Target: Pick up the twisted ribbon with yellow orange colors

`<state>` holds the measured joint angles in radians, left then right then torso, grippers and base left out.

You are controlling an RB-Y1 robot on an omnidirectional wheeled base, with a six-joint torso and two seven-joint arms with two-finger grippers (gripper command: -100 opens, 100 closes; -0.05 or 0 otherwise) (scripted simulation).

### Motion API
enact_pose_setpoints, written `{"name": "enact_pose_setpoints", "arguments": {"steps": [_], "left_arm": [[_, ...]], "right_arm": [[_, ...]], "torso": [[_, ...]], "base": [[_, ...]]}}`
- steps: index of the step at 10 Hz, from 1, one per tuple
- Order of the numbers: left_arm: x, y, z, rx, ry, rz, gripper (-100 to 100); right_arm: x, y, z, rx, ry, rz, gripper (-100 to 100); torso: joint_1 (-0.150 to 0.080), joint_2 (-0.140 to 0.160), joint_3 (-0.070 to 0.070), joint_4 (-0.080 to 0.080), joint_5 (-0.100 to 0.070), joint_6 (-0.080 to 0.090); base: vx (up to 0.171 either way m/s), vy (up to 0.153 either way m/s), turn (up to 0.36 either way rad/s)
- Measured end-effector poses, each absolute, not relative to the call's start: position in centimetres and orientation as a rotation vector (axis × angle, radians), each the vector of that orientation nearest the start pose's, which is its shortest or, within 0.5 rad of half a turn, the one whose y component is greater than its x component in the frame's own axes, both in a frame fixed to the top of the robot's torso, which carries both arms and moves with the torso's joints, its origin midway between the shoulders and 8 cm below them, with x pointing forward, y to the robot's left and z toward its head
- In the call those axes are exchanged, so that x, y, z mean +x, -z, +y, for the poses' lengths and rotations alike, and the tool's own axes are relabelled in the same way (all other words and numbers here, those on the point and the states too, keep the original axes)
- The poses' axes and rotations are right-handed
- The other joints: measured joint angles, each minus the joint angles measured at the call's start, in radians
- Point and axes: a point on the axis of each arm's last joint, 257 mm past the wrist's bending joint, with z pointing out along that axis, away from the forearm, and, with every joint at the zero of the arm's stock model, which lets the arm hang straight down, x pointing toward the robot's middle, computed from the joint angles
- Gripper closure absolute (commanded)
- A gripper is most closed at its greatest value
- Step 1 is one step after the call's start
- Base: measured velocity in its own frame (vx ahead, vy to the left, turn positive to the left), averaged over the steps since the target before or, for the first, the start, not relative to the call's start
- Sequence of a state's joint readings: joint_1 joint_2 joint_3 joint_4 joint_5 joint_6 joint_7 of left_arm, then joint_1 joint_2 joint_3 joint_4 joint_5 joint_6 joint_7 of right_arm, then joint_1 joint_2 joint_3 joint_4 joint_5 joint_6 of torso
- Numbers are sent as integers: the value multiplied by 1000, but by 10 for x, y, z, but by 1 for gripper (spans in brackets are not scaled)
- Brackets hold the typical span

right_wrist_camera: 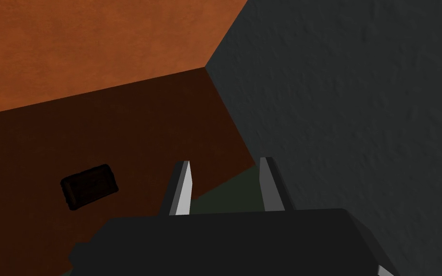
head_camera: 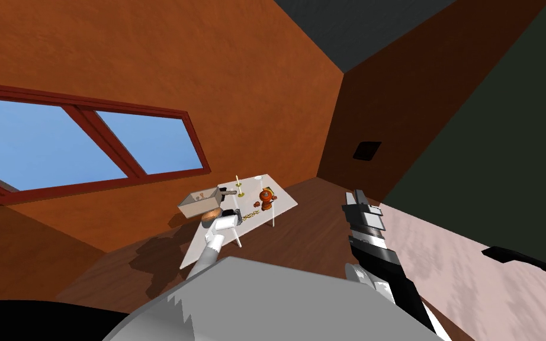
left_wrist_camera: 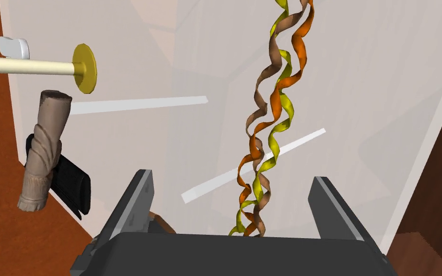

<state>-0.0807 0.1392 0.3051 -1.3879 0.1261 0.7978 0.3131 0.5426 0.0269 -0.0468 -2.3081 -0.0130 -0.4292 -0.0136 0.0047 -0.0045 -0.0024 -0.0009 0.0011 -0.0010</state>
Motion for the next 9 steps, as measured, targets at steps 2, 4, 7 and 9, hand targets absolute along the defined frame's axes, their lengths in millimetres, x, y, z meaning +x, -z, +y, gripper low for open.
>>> {"name": "enact_pose_setpoints", "arguments": {"steps": [2,4,7,9], "left_arm": [[443,450,385,-2338,628,1213,-100],[433,466,380,-2392,556,1245,-100],[411,487,383,-2468,434,1291,-100],[399,498,384,-2503,361,1314,-100]], "right_arm": [[342,-10,-306,749,-1240,628,0],[342,-10,-305,749,-1240,628,0],[342,-10,-305,749,-1240,628,0],[342,-10,-305,749,-1240,628,0]], "torso": [[0,0,0,0,0,0],[-1,0,0,0,0,0],[0,0,0,0,0,0],[-1,1,0,0,0,0]], "base": [[50,59,-49],[52,59,-104],[47,66,-77],[25,39,-46]]}}
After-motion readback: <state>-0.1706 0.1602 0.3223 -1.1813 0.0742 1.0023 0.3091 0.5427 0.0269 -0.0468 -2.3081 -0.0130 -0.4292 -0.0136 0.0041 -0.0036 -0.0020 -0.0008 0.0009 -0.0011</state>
